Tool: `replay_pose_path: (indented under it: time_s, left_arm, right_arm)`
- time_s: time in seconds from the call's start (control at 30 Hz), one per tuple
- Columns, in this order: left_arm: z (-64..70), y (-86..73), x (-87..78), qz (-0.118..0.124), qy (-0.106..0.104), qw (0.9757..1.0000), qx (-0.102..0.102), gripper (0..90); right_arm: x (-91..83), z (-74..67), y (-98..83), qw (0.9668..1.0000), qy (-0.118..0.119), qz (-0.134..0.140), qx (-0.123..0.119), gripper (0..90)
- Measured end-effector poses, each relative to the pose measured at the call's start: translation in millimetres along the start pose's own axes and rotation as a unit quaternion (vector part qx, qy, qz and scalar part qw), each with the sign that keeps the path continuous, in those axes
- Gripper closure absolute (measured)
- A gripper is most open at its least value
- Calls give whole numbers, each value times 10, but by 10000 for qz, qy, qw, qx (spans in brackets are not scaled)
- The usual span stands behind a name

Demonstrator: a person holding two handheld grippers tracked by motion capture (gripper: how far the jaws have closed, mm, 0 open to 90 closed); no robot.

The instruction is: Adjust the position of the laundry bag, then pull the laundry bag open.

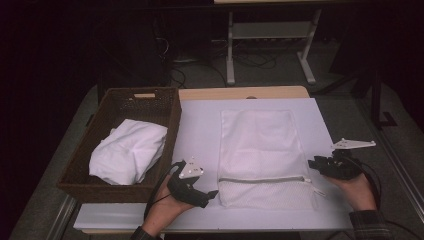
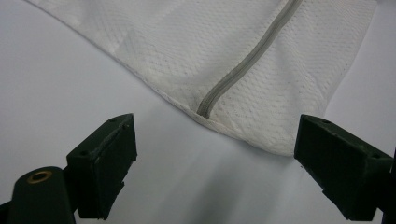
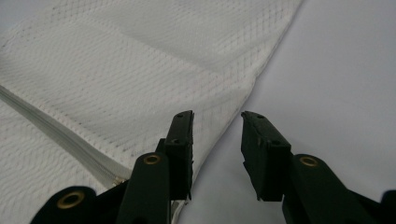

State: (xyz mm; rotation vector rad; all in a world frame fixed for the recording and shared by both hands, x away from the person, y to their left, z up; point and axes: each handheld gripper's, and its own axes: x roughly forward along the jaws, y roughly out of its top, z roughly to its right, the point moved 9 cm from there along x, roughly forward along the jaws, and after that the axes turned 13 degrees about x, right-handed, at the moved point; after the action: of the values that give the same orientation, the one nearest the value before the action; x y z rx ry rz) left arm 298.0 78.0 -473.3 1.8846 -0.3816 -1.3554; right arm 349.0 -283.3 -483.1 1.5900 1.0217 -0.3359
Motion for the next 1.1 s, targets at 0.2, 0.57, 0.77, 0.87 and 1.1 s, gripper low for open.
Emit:
replay_pose_path:
  time_s: [0.2,0.57,0.77,0.87,1.1]
  left_arm:
    - [0,-3,0,-7,9,10000,10,125]
    - [5,-3,-1,-6,21,10000,-5,125]
    - [0,-3,-1,-1,8,10000,-5,125]
    - [2,-5,1,-12,9,10000,2,125]
    - [3,3,-1,6,19,10000,-6,125]
  right_arm:
    - [-77,1,-129,10000,35,-23,-2,739]
    - [-154,-33,-314,9996,275,-25,2,899]
    - [-96,-46,-363,9989,465,-104,6,899]
    - [-71,-65,-383,9984,540,-151,-7,899]
    - [-16,-100,-423,9973,680,-269,9,900]
